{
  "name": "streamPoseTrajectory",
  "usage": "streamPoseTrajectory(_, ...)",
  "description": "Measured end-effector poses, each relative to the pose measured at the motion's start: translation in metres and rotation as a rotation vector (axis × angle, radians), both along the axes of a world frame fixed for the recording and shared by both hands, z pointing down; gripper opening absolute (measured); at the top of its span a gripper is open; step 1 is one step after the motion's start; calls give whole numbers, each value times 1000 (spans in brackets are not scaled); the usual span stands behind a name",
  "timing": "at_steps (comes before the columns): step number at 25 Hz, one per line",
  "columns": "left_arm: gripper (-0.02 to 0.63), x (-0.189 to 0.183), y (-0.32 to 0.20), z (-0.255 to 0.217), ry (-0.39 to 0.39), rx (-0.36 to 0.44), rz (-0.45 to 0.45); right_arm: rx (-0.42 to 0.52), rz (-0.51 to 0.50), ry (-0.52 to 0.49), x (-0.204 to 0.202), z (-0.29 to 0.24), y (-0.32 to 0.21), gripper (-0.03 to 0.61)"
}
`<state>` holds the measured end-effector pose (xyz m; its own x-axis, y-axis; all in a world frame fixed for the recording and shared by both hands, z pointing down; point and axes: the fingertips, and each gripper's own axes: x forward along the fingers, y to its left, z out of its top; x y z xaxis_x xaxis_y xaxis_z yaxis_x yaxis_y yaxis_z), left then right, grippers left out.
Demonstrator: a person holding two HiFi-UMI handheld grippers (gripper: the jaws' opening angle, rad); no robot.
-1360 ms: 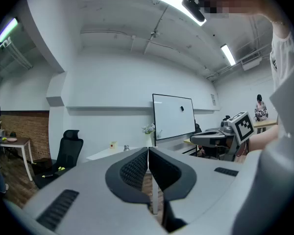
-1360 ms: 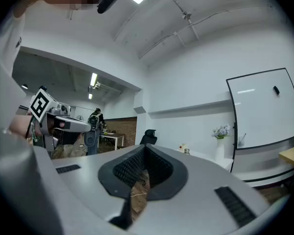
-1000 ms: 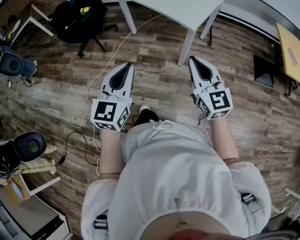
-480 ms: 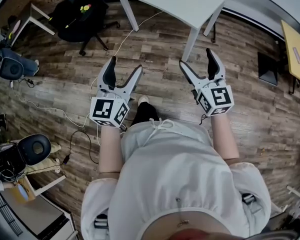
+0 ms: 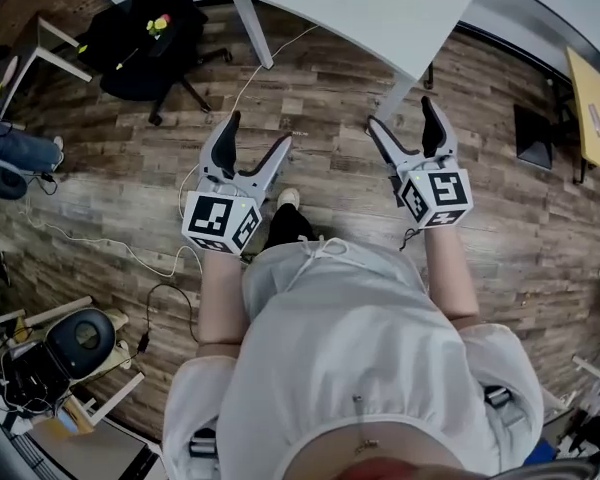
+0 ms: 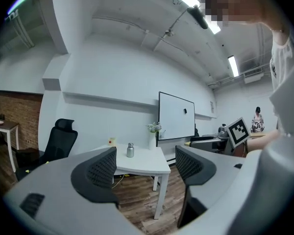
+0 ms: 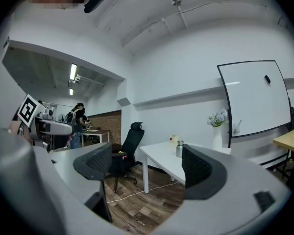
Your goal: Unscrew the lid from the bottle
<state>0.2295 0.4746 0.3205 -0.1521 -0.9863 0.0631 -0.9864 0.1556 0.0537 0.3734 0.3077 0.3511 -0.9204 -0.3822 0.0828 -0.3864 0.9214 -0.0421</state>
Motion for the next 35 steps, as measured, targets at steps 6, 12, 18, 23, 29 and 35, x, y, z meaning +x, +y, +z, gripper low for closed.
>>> streamPoseTrajectory(6,373,-125,-25,-18,-8,33,64,6,78,13,-110,-10,-19,446)
streamPoseTrajectory(12,373,-210,-56,-16,-5,16,164,-17,167,33,-181,-9,-40,446)
streamPoseTrajectory(18,373,-250,-107,9,49,-19,202,-51,214,97,-209,11,-84,446)
streamPoseTrajectory(23,373,-265,-166,26,52,-45,240,-83,237,120,-225,30,-137,445)
streamPoseTrajectory(29,373,-292,-264,38,31,-82,292,-109,253,119,-261,39,-233,445)
streamPoseTrajectory(35,373,-320,-382,46,21,-121,366,-139,268,146,-296,42,-338,432)
